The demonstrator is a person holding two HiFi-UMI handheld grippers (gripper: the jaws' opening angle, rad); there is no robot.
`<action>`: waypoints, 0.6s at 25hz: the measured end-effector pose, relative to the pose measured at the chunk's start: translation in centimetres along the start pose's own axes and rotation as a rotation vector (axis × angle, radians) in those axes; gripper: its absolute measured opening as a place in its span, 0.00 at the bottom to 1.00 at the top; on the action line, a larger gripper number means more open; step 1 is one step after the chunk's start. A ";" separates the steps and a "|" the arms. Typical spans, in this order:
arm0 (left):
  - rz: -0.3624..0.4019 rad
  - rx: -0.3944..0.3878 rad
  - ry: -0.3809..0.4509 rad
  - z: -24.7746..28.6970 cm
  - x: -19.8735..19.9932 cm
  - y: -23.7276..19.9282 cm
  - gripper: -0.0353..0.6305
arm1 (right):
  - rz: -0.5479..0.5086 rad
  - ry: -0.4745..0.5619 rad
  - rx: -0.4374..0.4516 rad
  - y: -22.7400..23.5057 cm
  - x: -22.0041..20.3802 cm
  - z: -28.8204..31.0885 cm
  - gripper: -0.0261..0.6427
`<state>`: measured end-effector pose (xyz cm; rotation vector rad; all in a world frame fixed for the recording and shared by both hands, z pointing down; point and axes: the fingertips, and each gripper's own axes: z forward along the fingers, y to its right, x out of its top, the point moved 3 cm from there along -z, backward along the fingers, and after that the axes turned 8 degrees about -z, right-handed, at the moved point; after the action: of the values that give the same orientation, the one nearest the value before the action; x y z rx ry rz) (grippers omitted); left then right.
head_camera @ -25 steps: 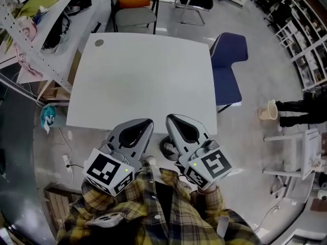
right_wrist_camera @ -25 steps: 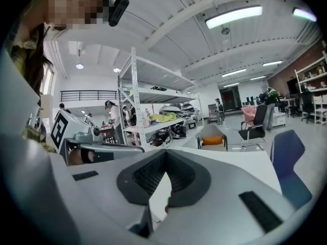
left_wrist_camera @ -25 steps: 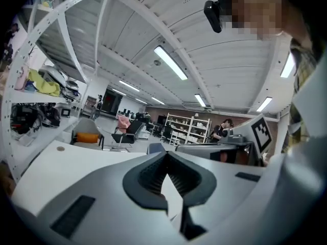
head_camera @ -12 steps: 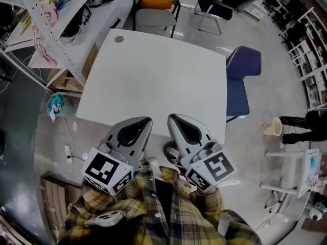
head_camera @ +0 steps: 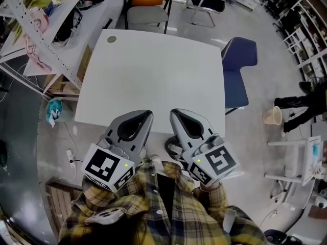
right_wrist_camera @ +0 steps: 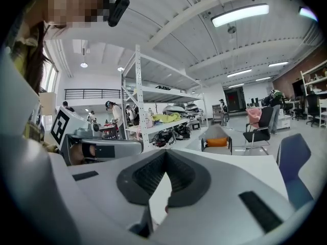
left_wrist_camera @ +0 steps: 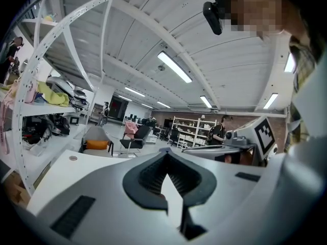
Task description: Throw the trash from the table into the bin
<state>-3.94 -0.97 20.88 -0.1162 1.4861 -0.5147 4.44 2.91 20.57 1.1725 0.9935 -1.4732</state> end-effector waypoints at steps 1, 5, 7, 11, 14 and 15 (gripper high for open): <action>0.002 -0.004 -0.002 0.1 0.0 0.1 0.06 | -0.001 0.000 -0.004 0.1 0.0 0.0 0.04; 0.006 -0.013 -0.008 0.4 -0.1 0.3 0.06 | -0.008 0.001 -0.017 0.4 -0.2 -0.3 0.04; 0.007 -0.016 -0.008 0.6 0.0 0.5 0.06 | -0.009 0.001 -0.020 0.5 -0.1 -0.4 0.04; 0.012 -0.018 -0.011 0.8 -0.1 0.9 0.06 | -0.004 0.001 -0.024 0.7 -0.3 -0.9 0.04; 0.011 -0.019 -0.014 0.9 -0.3 1.2 0.06 | -0.005 0.001 -0.025 0.8 -0.3 -1.2 0.04; 0.010 -0.020 -0.015 1.0 -0.4 1.3 0.06 | -0.005 0.002 -0.025 0.9 -0.3 -1.3 0.04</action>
<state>-2.67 0.10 20.81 -0.1279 1.4767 -0.4901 5.56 4.07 20.61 1.1545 1.0139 -1.4594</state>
